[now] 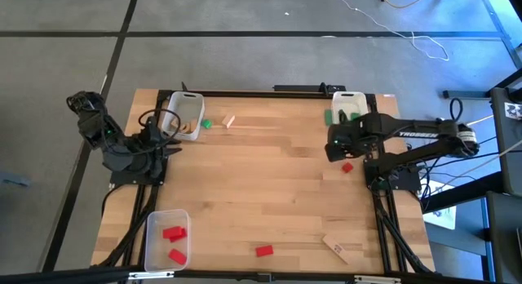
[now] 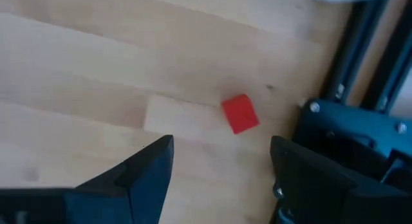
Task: Sort & place blocks by color
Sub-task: Put the red block into the transparent bin
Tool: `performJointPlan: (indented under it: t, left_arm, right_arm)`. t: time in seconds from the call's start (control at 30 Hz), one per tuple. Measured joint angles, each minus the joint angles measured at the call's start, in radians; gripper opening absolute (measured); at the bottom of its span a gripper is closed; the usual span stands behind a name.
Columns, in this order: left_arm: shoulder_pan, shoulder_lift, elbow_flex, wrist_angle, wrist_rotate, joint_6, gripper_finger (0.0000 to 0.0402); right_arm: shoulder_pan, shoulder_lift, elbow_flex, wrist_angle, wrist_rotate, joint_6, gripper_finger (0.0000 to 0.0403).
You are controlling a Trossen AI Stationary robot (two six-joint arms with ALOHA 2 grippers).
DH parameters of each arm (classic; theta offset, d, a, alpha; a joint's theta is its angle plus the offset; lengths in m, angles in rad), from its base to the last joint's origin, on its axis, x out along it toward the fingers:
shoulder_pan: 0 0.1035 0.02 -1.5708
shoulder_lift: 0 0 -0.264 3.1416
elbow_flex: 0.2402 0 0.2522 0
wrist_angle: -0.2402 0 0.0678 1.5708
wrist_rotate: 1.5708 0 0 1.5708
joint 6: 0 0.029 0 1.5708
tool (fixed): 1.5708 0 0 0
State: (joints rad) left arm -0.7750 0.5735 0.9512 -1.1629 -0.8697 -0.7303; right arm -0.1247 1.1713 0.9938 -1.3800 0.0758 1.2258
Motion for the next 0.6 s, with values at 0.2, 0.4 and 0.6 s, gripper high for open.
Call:
performJointPlan:
  t: [0.2, 0.4, 0.6]
  left_arm:
    - [0.01, 0.0, 0.0, 0.0, 0.0, -0.001, 0.0101]
    - [0.01, 0.0, 0.0, 0.001, 0.0, -0.001, 0.0103]
    - [0.01, 0.0, 0.0, 0.001, 0.0, -0.001, 0.01]
  right_arm:
    - [-0.03, 0.0, -0.112, 0.0, -0.034, 0.004, 0.026]
    - [-0.032, 0.0, -0.226, 0.098, -0.107, 0.005, 0.026]
    - [-0.035, 0.0, -0.321, 0.248, -0.113, 0.036, 0.026]
